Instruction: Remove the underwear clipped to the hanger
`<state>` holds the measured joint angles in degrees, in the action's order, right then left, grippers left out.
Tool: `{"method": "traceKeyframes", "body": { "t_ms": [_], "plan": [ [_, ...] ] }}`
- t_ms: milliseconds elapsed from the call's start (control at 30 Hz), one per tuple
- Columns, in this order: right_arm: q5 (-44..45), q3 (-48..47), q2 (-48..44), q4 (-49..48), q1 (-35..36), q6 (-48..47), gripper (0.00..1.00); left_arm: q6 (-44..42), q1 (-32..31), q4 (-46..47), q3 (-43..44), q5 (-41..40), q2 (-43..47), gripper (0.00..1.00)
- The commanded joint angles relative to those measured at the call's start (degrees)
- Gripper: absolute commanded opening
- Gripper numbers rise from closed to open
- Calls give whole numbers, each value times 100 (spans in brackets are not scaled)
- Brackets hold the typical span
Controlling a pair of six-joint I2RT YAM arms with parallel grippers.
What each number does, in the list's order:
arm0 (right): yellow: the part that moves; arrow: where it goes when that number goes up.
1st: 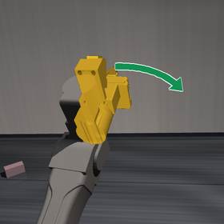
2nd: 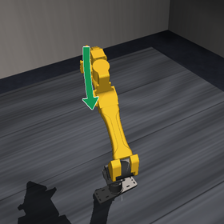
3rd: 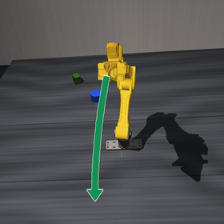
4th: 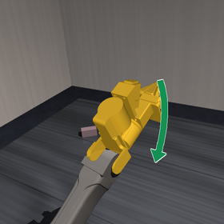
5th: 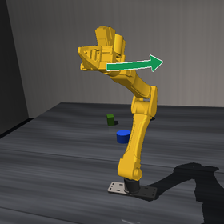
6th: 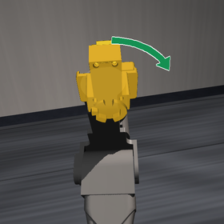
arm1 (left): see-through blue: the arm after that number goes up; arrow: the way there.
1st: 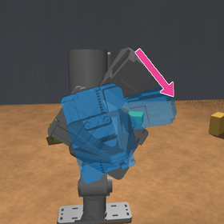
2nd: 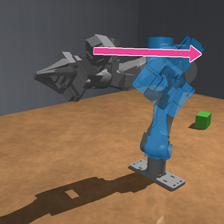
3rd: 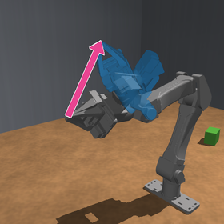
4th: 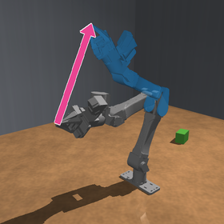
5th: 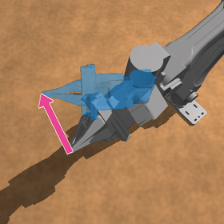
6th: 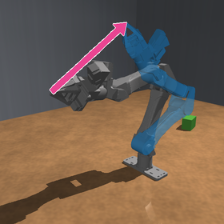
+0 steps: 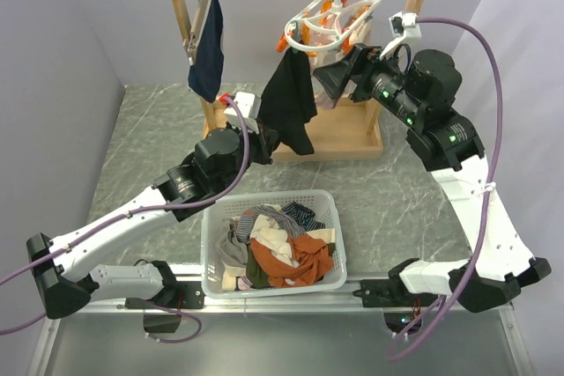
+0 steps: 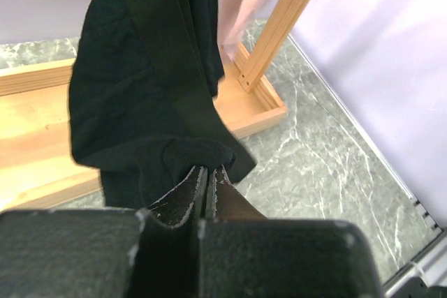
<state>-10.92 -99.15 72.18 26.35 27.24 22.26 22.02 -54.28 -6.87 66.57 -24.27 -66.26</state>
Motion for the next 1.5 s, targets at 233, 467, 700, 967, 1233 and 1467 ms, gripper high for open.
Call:
{"method": "traceKeyframes", "body": {
  "t_ms": [233, 467, 700, 967, 1233, 1467],
  "plan": [
    [-577, 528, -187, 46, -184, 199, 90, 267, -109, -419, 419, 502, 350, 1],
    [-833, 1844, -529, 2, 131, 998, 90, 470, -197, -473, 234, 511, 526, 1],
    [-605, 2839, -802, -742, 1028, 2097, 90, 443, -232, -341, 295, 608, 386, 1],
    [1498, 3085, -1215, -411, 2055, 360, 91, 566, -250, -596, 708, 291, 201, 1],
    [3227, 4351, -1619, -2018, 2980, -1065, 93, 725, -258, -815, 1157, 696, 34, 1],
    [3421, 4880, -1726, -3355, 3050, -1470, 95, 786, -250, -1035, 1412, 942, -89, 1]
  ]
}}
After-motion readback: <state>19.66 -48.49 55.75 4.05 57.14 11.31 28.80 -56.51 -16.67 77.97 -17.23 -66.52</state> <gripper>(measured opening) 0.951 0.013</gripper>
